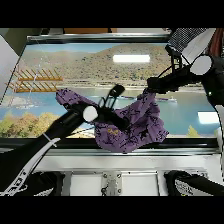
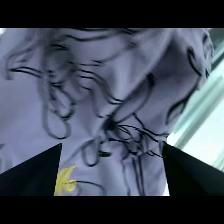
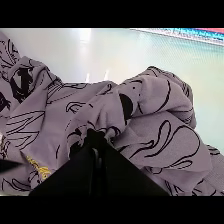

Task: Fold the clothes and pants, and hang the long-sleeved shirts on hangers.

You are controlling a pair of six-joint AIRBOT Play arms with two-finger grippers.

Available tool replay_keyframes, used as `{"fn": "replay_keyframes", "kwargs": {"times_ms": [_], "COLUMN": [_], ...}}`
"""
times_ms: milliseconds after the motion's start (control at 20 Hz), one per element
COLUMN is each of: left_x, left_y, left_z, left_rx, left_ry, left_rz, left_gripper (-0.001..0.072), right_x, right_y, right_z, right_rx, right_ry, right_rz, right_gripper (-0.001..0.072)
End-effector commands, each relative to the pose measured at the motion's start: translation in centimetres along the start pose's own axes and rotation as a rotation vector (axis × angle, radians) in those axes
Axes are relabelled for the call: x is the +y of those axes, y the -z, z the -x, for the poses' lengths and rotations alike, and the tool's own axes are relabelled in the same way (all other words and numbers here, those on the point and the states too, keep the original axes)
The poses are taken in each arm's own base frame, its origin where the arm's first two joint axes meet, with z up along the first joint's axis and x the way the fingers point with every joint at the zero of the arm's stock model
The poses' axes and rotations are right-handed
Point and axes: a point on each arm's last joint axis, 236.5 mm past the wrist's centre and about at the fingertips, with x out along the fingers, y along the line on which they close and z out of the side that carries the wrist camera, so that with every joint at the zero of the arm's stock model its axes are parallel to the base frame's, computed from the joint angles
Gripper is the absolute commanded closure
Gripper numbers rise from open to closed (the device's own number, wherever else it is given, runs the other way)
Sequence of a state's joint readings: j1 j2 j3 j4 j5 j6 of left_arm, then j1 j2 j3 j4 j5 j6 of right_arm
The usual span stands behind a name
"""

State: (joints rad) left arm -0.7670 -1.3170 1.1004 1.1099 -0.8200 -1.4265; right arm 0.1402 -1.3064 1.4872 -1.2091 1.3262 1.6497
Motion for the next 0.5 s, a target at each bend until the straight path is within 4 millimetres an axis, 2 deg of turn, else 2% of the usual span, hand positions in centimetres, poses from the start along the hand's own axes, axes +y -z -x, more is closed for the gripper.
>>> {"fn": "replay_keyframes", "kwargs": {"times_ms": [0, 200, 450], "left_x": [-2.5, 1.9, 4.0], "left_y": [2.6, 2.9, 3.0], "left_z": [-3.9, -5.2, -7.1], "left_rx": [0.06, 0.075, 0.074], "left_ry": [-0.008, -0.189, -0.216], "left_rz": [-0.137, -0.122, -0.064], "left_gripper": [0.0049, 0.0049, 0.005], "right_x": [0.0, 0.2, 0.3], "right_y": [-0.1, -0.1, -0.1], "right_z": [0.1, 0.5, 0.8], "right_rx": [-0.006, -0.015, -0.021], "right_ry": [-0.001, -0.002, -0.004], "right_rz": [0.0, 0.003, 0.005], "right_gripper": [0.0684, 0.0684, 0.0684]}}
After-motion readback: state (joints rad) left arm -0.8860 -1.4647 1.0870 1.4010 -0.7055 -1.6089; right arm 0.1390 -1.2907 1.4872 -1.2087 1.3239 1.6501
